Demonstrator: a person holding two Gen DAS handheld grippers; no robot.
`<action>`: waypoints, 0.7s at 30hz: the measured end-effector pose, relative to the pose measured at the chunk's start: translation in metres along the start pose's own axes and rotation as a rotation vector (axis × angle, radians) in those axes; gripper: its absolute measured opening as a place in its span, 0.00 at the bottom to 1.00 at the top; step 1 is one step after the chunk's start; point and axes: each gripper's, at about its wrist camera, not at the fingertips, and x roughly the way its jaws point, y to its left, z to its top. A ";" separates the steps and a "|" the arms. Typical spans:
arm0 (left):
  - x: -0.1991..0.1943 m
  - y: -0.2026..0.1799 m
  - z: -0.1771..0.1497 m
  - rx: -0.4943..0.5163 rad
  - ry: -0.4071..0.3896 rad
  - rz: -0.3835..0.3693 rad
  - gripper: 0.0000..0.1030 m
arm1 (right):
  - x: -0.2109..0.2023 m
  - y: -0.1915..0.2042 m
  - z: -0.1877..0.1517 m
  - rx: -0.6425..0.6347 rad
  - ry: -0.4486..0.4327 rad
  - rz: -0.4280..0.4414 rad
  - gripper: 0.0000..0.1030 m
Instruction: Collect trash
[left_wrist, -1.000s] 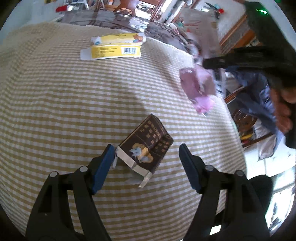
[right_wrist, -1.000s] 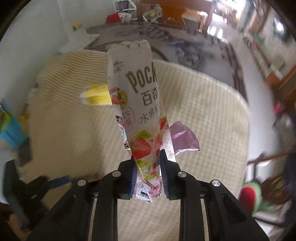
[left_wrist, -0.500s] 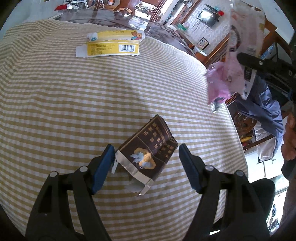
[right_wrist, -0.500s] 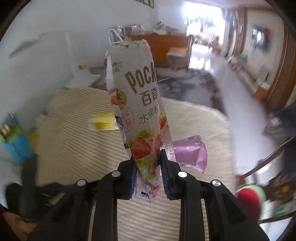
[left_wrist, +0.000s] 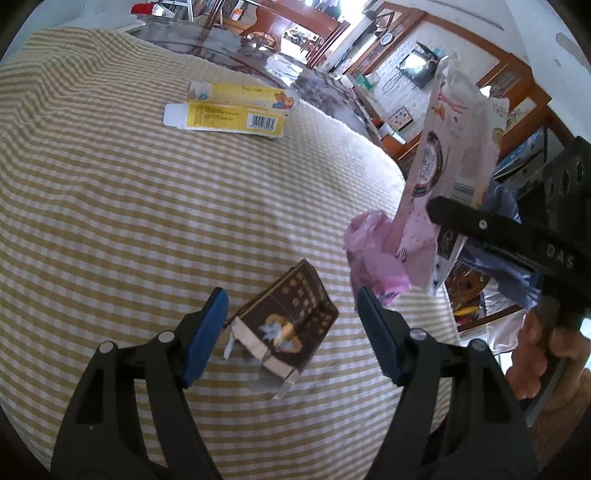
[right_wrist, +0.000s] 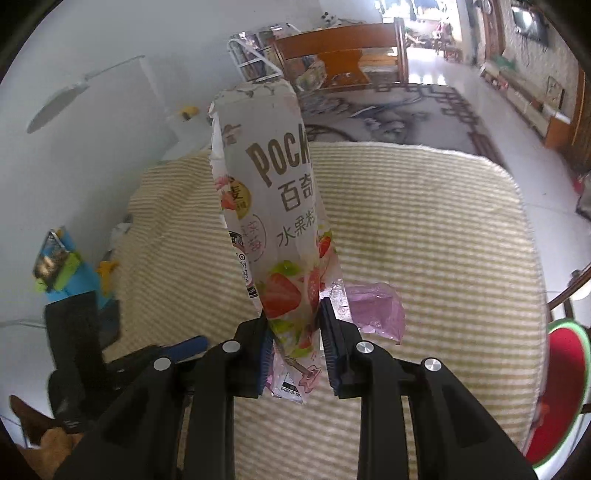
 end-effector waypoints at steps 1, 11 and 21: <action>0.000 0.001 0.001 -0.005 -0.001 -0.002 0.67 | -0.001 0.001 0.000 0.008 0.000 0.018 0.23; 0.004 0.031 0.004 -0.135 0.007 0.019 0.68 | -0.031 -0.011 0.004 0.171 -0.056 0.226 0.24; 0.005 -0.002 0.000 0.075 0.044 0.111 0.70 | -0.043 -0.031 -0.002 0.067 -0.071 -0.109 0.25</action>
